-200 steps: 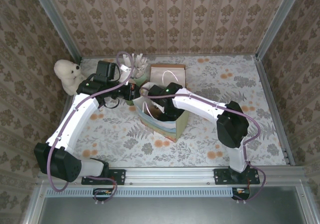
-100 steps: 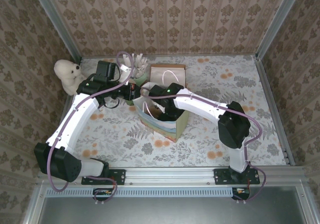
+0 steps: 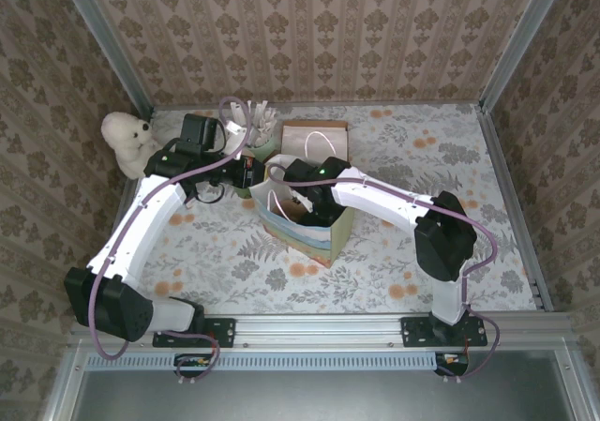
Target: Pack the takeout coffee
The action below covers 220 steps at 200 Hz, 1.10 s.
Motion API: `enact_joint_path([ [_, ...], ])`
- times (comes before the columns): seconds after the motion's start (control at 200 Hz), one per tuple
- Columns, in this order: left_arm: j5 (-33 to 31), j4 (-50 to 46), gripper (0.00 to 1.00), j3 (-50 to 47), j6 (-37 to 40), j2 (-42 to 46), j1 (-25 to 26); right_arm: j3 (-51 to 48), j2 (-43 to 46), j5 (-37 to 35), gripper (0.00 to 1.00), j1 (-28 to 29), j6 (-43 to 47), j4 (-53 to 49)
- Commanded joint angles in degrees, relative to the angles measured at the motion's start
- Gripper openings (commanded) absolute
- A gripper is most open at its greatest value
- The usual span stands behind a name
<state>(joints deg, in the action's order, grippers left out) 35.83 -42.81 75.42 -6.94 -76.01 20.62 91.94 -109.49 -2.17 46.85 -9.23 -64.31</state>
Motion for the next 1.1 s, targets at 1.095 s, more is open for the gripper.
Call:
enact_joint_path([
  [1.095, 1.7, 1.2, 0.00, 0.6, -0.7, 0.2, -0.1, -3.8, -10.9, -2.4, 0.64, -0.6, 0.0, 2.5],
])
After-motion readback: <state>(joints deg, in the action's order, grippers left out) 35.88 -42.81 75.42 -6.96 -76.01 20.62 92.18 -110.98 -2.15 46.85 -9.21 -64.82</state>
